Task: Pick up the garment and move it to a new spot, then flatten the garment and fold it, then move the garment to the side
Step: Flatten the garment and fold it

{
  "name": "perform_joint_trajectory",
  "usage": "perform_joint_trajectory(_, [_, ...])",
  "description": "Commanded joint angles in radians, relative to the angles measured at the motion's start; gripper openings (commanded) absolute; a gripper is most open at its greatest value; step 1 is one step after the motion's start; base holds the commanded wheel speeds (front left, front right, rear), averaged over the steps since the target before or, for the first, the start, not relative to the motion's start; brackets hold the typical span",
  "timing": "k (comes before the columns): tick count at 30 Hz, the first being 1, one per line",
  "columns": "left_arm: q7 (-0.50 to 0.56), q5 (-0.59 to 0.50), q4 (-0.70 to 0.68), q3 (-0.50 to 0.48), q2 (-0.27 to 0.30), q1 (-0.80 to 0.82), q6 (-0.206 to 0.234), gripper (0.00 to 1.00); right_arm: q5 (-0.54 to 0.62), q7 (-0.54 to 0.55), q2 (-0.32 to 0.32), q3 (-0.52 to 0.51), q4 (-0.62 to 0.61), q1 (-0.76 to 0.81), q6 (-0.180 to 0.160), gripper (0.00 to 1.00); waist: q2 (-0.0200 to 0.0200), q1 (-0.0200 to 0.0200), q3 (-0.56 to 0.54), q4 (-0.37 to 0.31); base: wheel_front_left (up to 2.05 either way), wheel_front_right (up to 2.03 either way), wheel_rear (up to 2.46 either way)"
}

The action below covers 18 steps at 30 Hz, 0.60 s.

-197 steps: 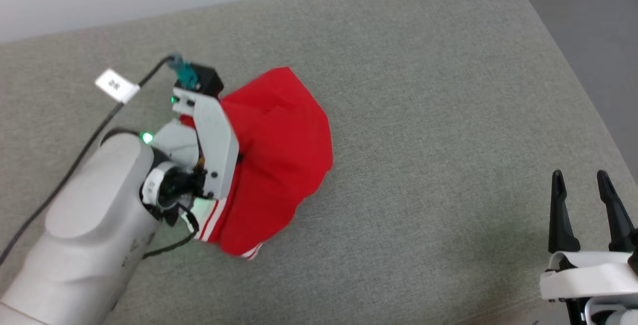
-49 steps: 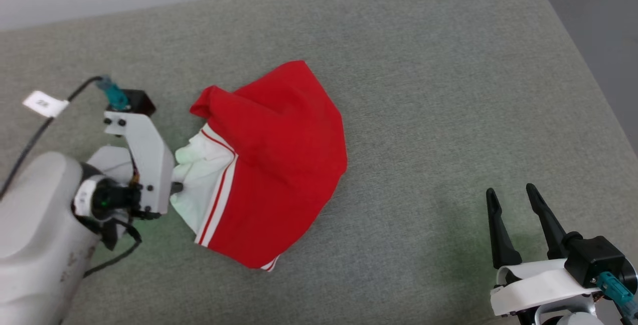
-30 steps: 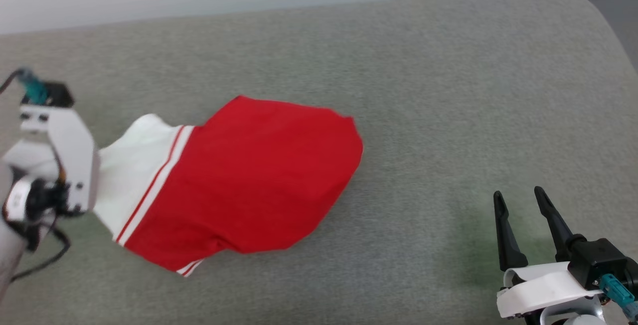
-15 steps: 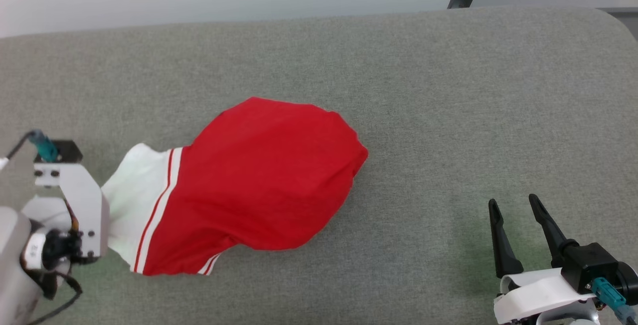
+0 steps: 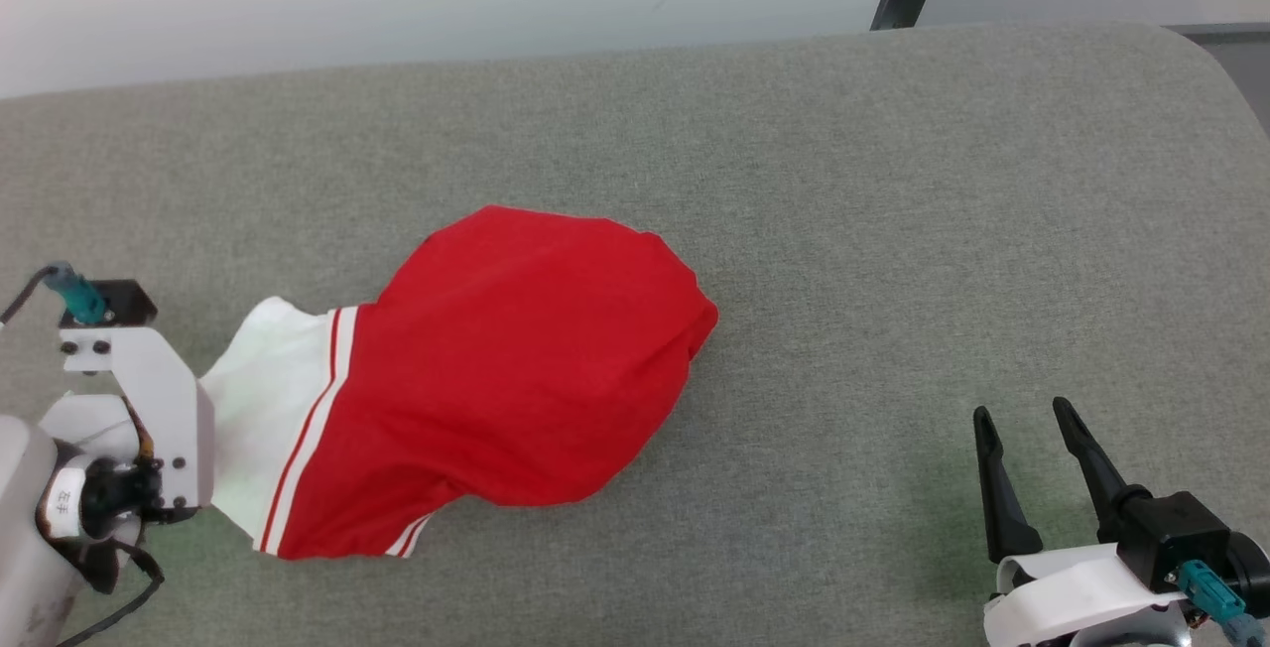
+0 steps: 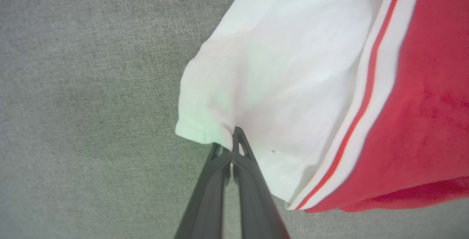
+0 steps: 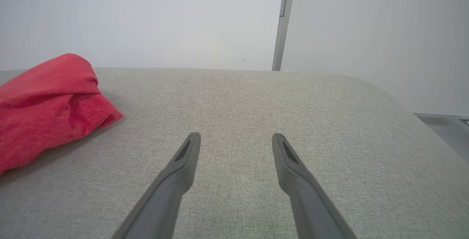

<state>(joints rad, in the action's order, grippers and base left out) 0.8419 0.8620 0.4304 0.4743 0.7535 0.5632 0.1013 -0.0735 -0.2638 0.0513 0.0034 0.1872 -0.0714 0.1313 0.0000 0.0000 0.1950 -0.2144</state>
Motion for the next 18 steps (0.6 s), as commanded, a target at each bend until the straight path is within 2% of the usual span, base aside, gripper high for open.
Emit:
perform_joint_trajectory(1, [-0.003,0.002,-0.002,-0.004,-0.004,0.000,0.003,0.00,-0.005,-0.001,-0.002,-0.004,0.001,0.006,-0.001,1.00,0.0000,0.0000,-0.001,0.000,0.00,0.00,0.00])
perform_joint_trajectory(7, [-0.001,0.001,-0.024,0.002,-0.002,-0.005,0.008,0.01,-0.009,-0.001,-0.002,-0.010,0.008,0.013,-0.001,1.00,0.0000,0.0000,-0.008,0.008,0.00,0.00,0.00])
perform_joint_trajectory(8, [-0.014,-0.006,-0.031,0.003,-0.002,-0.002,0.004,0.28,-0.009,-0.001,-0.002,-0.012,0.008,0.014,-0.001,1.00,0.0000,0.0000,-0.009,0.012,0.00,0.00,0.00])
perform_joint_trajectory(9, [-0.029,-0.013,-0.038,0.001,-0.002,-0.002,0.002,0.49,-0.009,-0.001,-0.002,-0.011,0.009,0.014,-0.001,1.00,0.0000,0.0000,-0.009,0.015,0.00,0.00,0.00])
perform_joint_trajectory(10, [-0.049,-0.019,-0.046,0.000,-0.002,-0.002,-0.003,0.94,-0.009,-0.001,-0.002,-0.012,0.011,0.015,-0.001,1.00,0.0000,0.0000,-0.011,0.018,0.00,0.00,0.00])
perform_joint_trajectory(11, [-0.062,-0.022,-0.048,-0.001,-0.003,-0.002,-0.003,1.00,-0.008,-0.001,-0.002,-0.012,0.013,0.017,-0.001,1.00,0.0000,0.0000,-0.015,0.022,0.00,0.00,0.00])
perform_joint_trajectory(18, [-0.162,-0.020,-0.076,-0.016,-0.005,-0.039,-0.034,1.00,0.006,-0.001,-0.002,-0.009,0.034,0.035,-0.001,1.00,0.0000,0.0000,-0.063,0.049,0.00,0.00,0.00])
